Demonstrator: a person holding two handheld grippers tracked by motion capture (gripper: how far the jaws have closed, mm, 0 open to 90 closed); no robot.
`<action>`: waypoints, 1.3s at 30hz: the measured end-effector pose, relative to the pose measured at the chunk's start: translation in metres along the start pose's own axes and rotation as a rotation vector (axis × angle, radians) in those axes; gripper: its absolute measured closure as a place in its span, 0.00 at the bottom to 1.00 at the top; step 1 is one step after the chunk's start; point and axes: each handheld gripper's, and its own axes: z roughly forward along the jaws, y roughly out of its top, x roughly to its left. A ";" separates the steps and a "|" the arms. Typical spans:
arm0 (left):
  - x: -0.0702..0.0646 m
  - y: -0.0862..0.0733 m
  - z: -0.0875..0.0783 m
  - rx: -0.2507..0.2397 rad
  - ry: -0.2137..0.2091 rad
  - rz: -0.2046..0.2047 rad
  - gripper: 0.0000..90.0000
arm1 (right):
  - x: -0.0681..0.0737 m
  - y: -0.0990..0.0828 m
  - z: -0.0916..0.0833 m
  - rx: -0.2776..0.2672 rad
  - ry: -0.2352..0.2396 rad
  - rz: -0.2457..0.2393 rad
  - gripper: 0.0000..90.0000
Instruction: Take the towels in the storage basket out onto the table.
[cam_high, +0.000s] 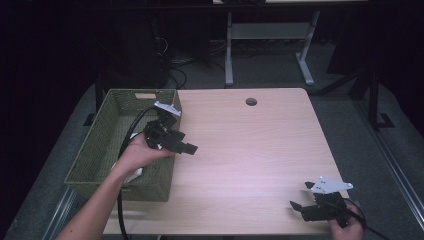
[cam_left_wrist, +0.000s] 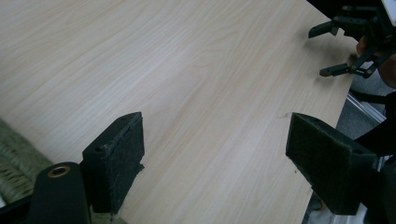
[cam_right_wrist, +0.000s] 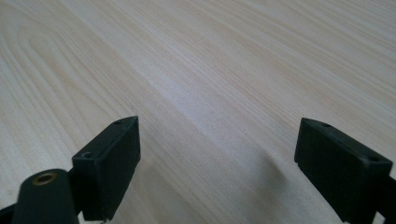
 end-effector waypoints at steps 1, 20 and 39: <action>0.005 -0.002 -0.005 -0.005 0.003 -0.017 0.21 | 0.000 0.000 0.000 0.001 0.000 0.000 0.16; 0.041 -0.027 -0.046 -0.056 0.053 -0.131 0.21 | 0.000 0.000 0.001 0.004 -0.004 -0.007 0.16; 0.087 -0.068 -0.059 -0.022 0.186 -0.266 0.22 | -0.001 0.000 0.001 0.005 -0.003 -0.004 0.16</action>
